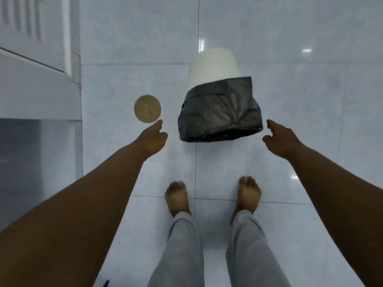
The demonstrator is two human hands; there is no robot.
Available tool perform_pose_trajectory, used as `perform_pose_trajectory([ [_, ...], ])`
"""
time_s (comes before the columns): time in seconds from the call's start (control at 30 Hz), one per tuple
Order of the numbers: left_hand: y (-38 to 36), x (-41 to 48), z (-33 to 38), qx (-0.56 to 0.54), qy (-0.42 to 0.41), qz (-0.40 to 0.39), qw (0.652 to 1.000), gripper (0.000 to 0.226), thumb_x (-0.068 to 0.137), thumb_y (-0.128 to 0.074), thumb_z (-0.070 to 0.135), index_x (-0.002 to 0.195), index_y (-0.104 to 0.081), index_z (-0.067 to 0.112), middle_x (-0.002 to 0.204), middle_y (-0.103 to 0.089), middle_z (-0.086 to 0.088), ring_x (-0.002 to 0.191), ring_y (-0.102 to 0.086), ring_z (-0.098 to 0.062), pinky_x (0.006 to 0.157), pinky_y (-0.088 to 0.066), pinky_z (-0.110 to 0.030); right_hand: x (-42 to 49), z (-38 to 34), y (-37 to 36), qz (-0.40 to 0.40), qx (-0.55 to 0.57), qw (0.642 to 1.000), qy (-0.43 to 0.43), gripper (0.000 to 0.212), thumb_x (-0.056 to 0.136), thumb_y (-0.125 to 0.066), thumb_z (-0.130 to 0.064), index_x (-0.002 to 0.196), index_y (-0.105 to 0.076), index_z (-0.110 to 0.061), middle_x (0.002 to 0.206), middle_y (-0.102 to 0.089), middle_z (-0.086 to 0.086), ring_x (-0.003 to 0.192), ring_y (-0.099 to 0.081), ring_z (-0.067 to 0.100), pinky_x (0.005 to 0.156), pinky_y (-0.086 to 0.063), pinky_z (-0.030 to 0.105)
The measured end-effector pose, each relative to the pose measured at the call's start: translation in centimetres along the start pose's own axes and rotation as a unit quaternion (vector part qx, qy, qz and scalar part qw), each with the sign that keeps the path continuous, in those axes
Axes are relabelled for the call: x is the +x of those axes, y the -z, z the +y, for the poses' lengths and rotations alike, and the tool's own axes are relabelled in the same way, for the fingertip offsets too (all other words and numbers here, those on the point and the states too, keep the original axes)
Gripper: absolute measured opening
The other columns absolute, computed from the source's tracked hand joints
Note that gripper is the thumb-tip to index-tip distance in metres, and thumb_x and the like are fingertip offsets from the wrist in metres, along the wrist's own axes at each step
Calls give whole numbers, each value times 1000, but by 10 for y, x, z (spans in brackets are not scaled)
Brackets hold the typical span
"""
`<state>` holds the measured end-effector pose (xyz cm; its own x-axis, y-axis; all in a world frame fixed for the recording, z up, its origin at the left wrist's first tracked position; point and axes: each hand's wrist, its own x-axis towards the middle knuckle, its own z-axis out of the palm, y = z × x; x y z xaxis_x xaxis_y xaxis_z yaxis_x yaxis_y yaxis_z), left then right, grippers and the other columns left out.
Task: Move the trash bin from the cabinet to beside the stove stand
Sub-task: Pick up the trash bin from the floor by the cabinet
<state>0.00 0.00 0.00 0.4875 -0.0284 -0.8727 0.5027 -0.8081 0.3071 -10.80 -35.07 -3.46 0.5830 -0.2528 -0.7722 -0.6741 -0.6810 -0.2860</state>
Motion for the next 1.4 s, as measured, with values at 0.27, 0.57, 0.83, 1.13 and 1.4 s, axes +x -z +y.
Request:
perform_pose_trajectory([
  [0.27, -53, 22, 6, -6, -28, -60, 998, 52, 100, -43, 14, 151, -40, 23, 141, -55, -9, 103, -54, -20, 88, -41, -32, 21, -2, -31, 84, 34, 995, 32, 33, 101, -45, -24, 125, -58, -6, 116, -66, 21, 106, -58, 41, 75, -33, 30],
  [0.57, 3, -30, 43, -128, -23, -2, 992, 49, 91, -48, 12, 139, -52, 18, 124, -64, -7, 121, -59, -29, 108, -47, -47, -23, -56, 45, 233, 42, 968, 86, 33, 99, -48, -30, 99, -70, -6, 82, -68, 12, 80, -59, 31, 65, -27, 27],
  [0.83, 28, -31, 76, -118, -47, -17, 992, 66, 75, -50, 15, 140, -51, 26, 120, -66, -6, 115, -62, -31, 104, -51, -51, -7, -76, 72, 169, 11, 985, 45, 29, 96, -46, -6, 115, -68, -4, 111, -70, 18, 102, -62, 34, 78, -36, 24],
  [1.13, 14, -8, 56, -169, -61, 24, 983, 47, 85, -49, 11, 129, -61, 21, 110, -72, -5, 109, -66, -29, 98, -55, -45, -1, -55, 58, 168, 70, 981, 60, 32, 99, -48, -25, 118, -68, -10, 112, -71, 13, 106, -61, 31, 82, -35, 25],
  [1.4, -12, -5, 36, -207, -55, -95, 972, 82, 85, -45, 75, 156, -19, 44, 165, -30, 9, 136, -34, -8, 105, -28, -36, -22, -32, 20, 21, 293, 956, 24, 74, 76, -44, -84, 139, -46, -46, 143, -54, -7, 131, -49, 21, 107, -41, 44],
])
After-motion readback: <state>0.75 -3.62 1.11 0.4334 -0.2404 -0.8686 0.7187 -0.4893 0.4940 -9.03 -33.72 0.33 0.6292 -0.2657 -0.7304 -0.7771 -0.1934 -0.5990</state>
